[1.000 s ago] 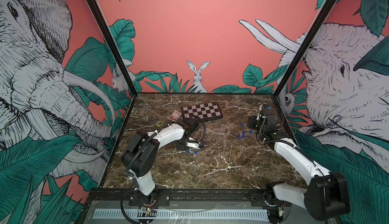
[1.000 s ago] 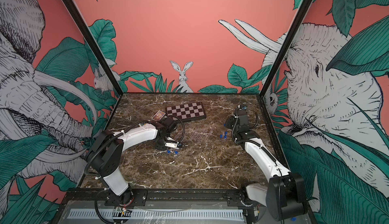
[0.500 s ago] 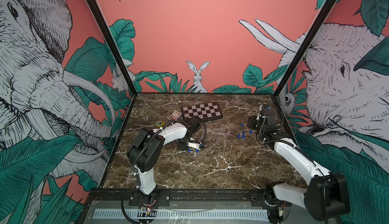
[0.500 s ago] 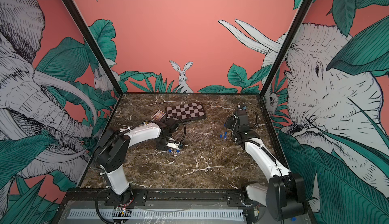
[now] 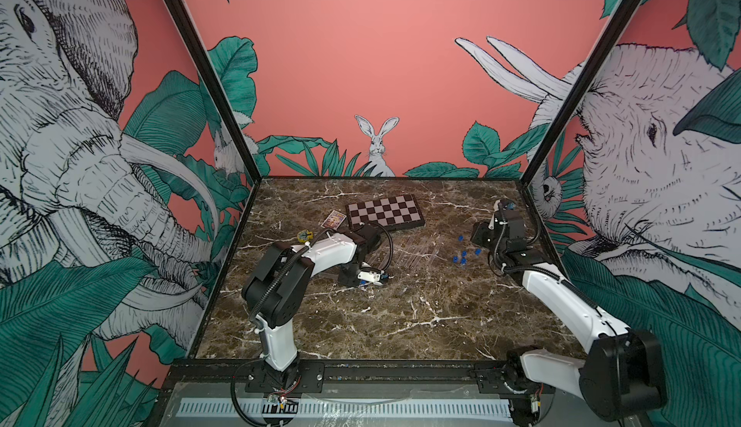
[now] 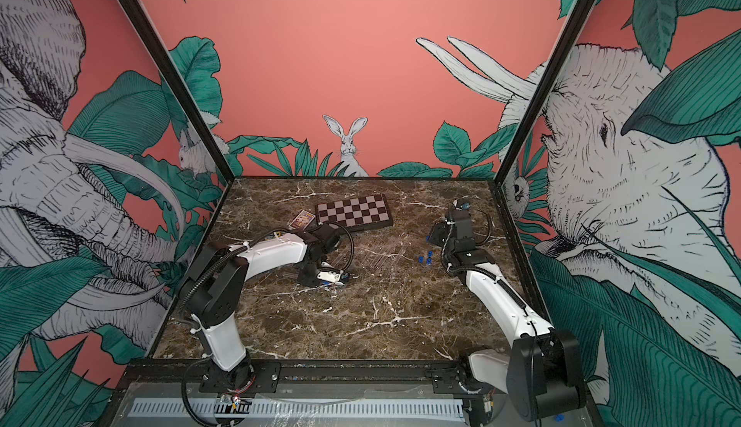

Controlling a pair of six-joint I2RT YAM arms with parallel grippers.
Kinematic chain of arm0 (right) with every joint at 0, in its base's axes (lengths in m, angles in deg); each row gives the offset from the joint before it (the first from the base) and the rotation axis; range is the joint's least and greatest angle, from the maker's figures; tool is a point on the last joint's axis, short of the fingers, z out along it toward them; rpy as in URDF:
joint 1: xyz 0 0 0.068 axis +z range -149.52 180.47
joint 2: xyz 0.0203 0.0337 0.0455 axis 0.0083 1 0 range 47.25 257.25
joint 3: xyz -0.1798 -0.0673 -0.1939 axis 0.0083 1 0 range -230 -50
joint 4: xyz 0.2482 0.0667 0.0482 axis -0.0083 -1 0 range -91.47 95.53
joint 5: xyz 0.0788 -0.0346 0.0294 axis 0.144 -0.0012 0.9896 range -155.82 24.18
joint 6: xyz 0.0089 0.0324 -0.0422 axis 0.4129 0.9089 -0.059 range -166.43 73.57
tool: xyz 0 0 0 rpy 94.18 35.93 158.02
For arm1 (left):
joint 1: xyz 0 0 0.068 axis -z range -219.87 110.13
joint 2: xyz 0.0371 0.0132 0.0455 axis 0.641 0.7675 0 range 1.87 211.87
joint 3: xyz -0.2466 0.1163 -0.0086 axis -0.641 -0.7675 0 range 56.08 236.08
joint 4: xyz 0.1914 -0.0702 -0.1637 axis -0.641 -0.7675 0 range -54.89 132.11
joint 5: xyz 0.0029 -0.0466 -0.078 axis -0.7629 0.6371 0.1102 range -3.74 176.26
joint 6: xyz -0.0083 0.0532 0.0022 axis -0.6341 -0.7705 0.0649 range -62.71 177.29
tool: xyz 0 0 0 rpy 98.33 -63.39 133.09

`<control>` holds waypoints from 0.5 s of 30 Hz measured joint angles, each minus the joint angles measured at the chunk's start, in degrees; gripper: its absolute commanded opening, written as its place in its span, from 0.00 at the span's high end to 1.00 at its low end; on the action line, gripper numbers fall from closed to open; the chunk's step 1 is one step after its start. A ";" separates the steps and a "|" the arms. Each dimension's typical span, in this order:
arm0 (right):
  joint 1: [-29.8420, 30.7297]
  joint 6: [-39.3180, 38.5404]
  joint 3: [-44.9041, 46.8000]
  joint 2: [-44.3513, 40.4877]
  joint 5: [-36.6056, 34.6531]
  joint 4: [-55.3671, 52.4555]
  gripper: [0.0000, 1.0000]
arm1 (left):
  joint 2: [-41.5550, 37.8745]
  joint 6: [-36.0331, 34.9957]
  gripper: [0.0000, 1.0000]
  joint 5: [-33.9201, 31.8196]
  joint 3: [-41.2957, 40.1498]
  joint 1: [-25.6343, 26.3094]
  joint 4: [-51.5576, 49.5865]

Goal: Remove stoppers from test tubes
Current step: Pick up the test tube at the center of the board.

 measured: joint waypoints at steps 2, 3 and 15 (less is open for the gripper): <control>0.00 0.02 0.00 -0.07 0.02 -0.02 0.68 | -0.39 0.39 0.86 0.02 -0.37 -0.02 0.33; 0.00 0.02 0.00 -0.17 0.07 -0.04 0.68 | -0.68 0.57 0.86 0.11 -0.66 -0.02 0.42; 0.00 0.48 -0.39 -3.17 3.69 -1.03 0.67 | -15.58 4.20 0.86 3.58 -2.36 0.00 1.51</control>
